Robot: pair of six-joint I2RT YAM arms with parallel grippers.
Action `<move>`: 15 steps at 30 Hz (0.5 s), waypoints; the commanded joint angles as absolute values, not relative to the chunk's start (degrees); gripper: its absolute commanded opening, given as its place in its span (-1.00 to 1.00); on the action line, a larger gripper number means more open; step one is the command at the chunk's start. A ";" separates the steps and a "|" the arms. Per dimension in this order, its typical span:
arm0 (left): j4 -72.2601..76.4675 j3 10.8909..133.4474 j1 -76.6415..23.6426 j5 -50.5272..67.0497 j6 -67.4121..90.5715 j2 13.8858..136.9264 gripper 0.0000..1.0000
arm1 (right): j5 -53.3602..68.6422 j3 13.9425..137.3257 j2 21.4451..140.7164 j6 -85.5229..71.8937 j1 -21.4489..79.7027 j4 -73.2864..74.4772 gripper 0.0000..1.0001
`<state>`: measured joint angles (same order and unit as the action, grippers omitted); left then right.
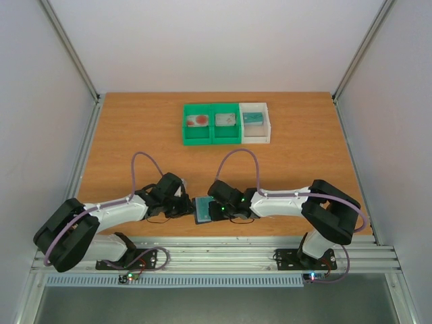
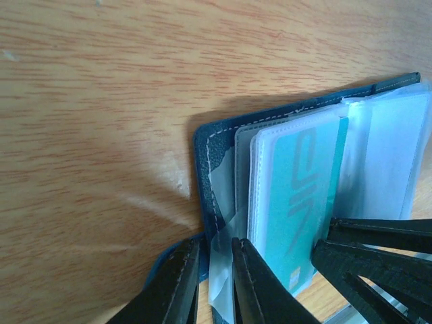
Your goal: Take the credit cards out of the card holder
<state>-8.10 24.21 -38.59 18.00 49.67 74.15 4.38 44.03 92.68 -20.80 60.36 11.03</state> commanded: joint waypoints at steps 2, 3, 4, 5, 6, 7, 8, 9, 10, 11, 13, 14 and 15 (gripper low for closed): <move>-15.26 23.06 -38.48 12.77 48.96 75.17 -0.67 | 5.00 40.83 93.99 -21.72 60.05 8.84 -0.72; -15.50 23.21 -38.42 12.73 48.80 75.33 -0.67 | 5.04 40.34 93.59 -21.92 60.03 8.64 -0.74; -15.76 23.45 -38.48 12.59 48.70 75.48 -0.67 | 4.83 39.91 93.22 -22.11 60.03 8.54 -0.75; -15.99 23.61 -38.42 12.38 48.62 75.63 -0.67 | 4.49 39.45 92.69 -22.21 60.03 8.53 -0.76; -16.21 23.76 -38.41 12.13 48.41 75.83 -0.67 | 4.20 38.85 92.09 -22.34 59.89 8.53 -0.76; -16.33 23.81 -38.44 11.99 48.36 75.92 -0.67 | 4.15 38.06 91.38 -22.38 59.63 8.38 -0.78; -16.29 23.77 -38.46 11.96 48.28 76.11 -0.67 | 4.09 37.64 90.60 -22.55 59.33 8.46 -0.79; -16.18 23.68 -38.41 11.95 48.25 76.23 -0.67 | 3.80 37.32 89.79 -22.49 59.17 8.75 -0.79; -16.10 23.60 -38.45 11.96 48.25 76.36 -0.67 | 3.04 37.16 89.06 -22.43 59.15 9.42 -0.79; -16.09 23.64 -38.45 11.99 48.32 76.50 -0.67 | 2.43 37.18 88.42 -22.25 59.07 10.20 -0.80; -16.07 23.64 -38.43 11.80 48.34 76.62 -0.67 | 1.61 37.17 87.34 -22.23 58.77 11.71 -0.81; -16.07 23.64 -38.40 11.85 48.34 76.64 -0.67 | 1.32 37.11 86.90 -22.27 58.60 12.33 -0.81; -16.09 23.71 -38.45 11.95 48.34 76.62 -0.67 | 1.20 37.05 86.41 -22.30 58.42 12.71 -0.81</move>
<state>-9.15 24.77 -38.63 17.19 49.39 74.26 4.23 38.22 88.31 -21.85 59.27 7.20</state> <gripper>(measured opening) 0.164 0.099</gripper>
